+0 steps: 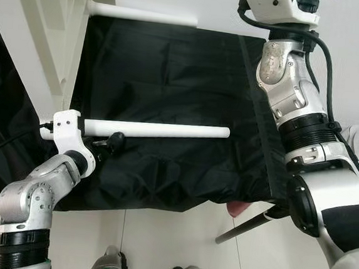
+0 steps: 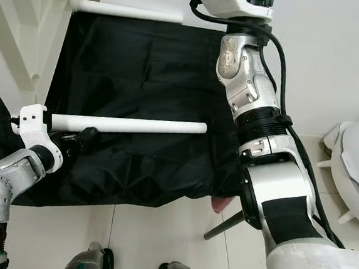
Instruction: Building children table
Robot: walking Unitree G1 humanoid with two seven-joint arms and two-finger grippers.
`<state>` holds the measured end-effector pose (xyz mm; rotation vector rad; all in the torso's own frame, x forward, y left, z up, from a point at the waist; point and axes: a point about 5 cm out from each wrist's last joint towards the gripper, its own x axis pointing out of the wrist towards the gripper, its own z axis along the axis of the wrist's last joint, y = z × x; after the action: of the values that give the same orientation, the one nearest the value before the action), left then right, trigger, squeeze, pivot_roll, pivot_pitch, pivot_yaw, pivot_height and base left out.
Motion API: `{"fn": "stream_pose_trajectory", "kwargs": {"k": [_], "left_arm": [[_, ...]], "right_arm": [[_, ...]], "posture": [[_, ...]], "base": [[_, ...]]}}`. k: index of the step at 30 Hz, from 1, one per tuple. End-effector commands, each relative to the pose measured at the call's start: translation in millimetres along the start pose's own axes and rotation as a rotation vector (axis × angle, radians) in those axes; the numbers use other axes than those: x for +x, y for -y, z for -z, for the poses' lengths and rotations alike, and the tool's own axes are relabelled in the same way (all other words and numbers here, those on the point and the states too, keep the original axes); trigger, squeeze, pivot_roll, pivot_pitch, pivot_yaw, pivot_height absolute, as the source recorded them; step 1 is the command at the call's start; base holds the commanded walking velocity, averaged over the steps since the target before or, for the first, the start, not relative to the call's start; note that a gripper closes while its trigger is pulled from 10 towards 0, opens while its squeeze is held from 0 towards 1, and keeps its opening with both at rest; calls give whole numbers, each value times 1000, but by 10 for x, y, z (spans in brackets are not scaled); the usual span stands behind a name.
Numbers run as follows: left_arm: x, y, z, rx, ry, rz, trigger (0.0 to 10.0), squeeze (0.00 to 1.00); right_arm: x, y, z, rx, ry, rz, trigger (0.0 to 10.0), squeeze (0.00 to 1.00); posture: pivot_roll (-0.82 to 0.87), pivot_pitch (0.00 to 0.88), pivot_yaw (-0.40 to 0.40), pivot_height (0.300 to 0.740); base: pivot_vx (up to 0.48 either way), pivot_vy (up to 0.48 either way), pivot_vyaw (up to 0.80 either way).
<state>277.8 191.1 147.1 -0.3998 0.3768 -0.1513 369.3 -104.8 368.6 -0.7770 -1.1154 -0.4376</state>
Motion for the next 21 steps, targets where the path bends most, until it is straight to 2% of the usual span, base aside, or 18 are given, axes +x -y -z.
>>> {"fn": "stream_pose_trajectory", "kwargs": {"k": [1,6,12,14,21], "left_arm": [[-3,-124,249,-51,-143,-194,10000,0],[15,-140,218,-62,-145,-219,10000,0],[43,-253,116,-97,-118,-290,10000,0],[81,-301,13,-159,-71,-322,10000,0],[214,-279,-225,-275,46,-321,10000,0]], "right_arm": [[200,304,9,174,-97,201,0,0],[226,403,43,219,-134,244,0,0],[230,507,54,246,-150,270,0,0],[224,531,42,255,-151,269,0,0],[215,567,7,267,-142,274,0,0]], "posture": [[128,147,-18,740],[120,140,-14,740],[107,135,-8,740],[102,129,-2,740],[96,123,3,740]], "base": [[0,0,0],[0,0,0],[0,0,0],[0,0,0],[0,0,0]]}}
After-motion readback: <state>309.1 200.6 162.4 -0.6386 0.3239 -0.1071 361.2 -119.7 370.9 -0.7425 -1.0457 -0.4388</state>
